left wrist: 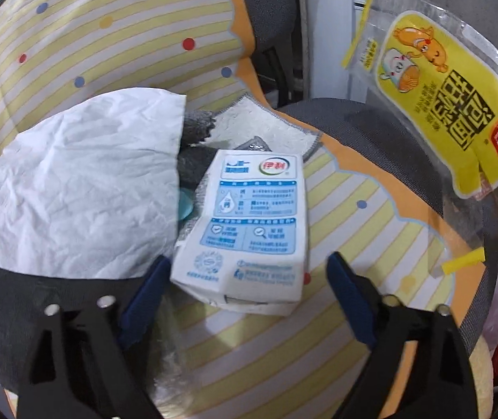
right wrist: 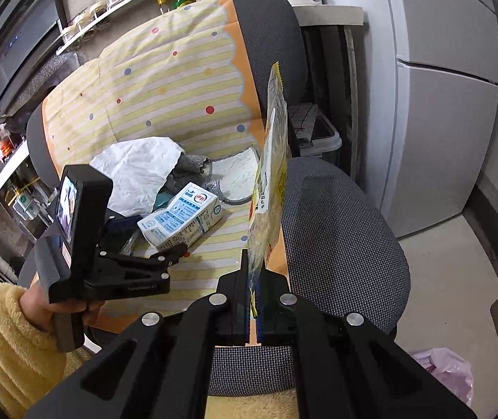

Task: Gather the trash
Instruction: 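Grasp the white milk carton with the left tool while the right tool holds the bag, then carry the carton and bag to the bin and release both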

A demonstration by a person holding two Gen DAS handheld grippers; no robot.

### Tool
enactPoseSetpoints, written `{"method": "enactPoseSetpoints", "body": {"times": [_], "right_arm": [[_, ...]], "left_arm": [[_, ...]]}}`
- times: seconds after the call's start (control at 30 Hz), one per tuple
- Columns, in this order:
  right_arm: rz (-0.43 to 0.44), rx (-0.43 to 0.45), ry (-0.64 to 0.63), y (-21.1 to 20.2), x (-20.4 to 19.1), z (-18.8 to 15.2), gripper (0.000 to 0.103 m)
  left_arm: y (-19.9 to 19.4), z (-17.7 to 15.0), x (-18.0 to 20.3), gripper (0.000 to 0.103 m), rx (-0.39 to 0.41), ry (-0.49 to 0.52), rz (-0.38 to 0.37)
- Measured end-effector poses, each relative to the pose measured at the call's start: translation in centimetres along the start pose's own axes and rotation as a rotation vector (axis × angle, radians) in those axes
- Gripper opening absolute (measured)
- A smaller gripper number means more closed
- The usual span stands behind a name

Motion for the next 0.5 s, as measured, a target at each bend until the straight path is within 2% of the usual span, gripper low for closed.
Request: {"method": "enactPoseSetpoints", "body": {"times": [0.03,0.2,0.4,0.5], "right_arm": [[-0.002,-0.002,-0.002,0.1,0.0,-0.1,0.002],[-0.002,-0.002,-0.011,-0.2,-0.4,-0.4,0.002],[-0.028,0.007,-0.002,-1.2,-0.6,-1.0,0.002],[-0.044,0.014,0.005,-2.1,-0.7,-1.7,0.002]], "left_arm": [[0.1,-0.1,0.2,0.073,-0.008,0.004,-0.005],[-0.8,-1.0,0.2,0.072,0.017,-0.034,-0.034],[-5.5,-3.5,0.3,0.07,0.101,-0.168,-0.131],[-8.1,-4.9,0.8,0.07,0.136,-0.208,-0.136]]}}
Point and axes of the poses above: each gripper's, at about its wrist camera, not at the fingertips, and y roughly the way its jaws point, x to its right, z to its top, the point moved 9 cm from there along y, roughly the way its jaws point, and after that the axes turned 13 degrees about -x, right-handed, at the moved point
